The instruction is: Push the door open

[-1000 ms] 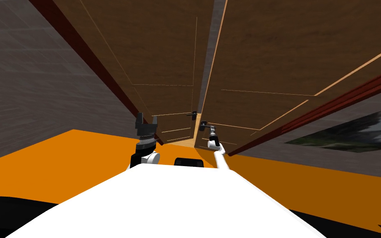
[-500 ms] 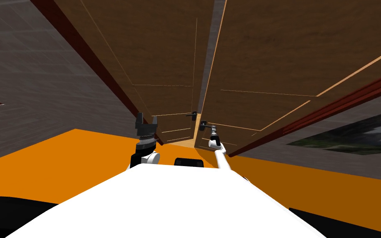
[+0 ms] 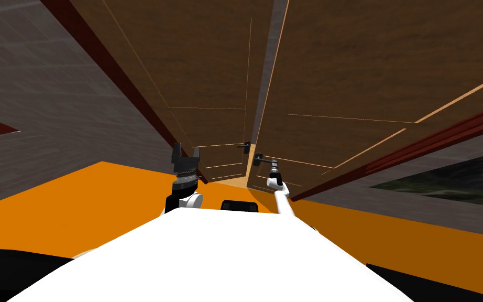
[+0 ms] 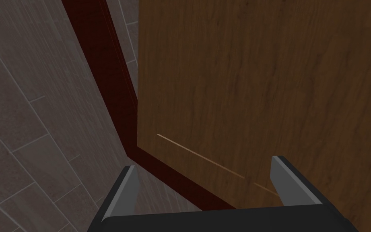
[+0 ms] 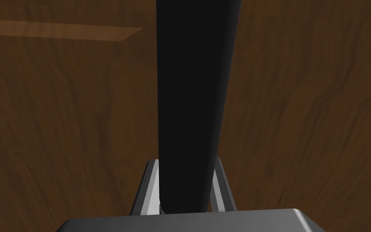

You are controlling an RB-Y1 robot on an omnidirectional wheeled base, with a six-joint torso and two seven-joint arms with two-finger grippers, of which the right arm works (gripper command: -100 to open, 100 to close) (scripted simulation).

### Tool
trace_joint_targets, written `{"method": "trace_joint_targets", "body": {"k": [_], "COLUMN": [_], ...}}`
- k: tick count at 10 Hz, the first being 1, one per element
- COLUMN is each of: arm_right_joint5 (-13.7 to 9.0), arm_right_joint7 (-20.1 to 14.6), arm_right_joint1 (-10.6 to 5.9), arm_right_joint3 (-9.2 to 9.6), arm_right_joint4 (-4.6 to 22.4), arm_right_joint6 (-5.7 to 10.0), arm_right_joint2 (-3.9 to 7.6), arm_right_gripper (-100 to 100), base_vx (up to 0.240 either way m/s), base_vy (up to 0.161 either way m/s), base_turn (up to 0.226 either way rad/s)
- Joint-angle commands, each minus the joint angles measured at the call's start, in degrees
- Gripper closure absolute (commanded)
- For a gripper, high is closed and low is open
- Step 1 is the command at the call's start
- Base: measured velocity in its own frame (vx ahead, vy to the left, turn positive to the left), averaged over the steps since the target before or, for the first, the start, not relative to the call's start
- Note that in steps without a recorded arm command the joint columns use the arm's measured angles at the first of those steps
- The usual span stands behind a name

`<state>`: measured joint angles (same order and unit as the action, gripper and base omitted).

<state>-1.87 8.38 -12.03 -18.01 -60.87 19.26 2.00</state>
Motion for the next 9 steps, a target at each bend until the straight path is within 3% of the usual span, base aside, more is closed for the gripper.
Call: {"method": "trace_joint_targets", "body": {"k": [1,3,5,6,9], "arm_right_joint5": [-0.3,-0.3,-0.7,-0.7,-0.9], "arm_right_joint7": [0.5,0.5,1.7,0.5,-0.2], "arm_right_joint1": [0.04,0.04,-0.41,0.28,-0.11], "arm_right_joint3": [-2.16,-2.16,-5.14,-2.99,-1.55], "arm_right_joint4": [-1.3,-1.3,-1.0,-1.3,-0.7], "arm_right_joint6": [0.45,0.45,0.80,0.27,-0.24], "arm_right_joint2": [1.28,1.28,1.63,1.31,0.32], "arm_right_gripper": [100,100,100,-100,-100], "base_vx": [0.020,0.021,0.029,-0.109,-0.221], "base_vy": [-0.029,-0.019,-0.030,0.061,0.128], "base_turn": [0.041,0.025,0.041,0.056,0.030]}}
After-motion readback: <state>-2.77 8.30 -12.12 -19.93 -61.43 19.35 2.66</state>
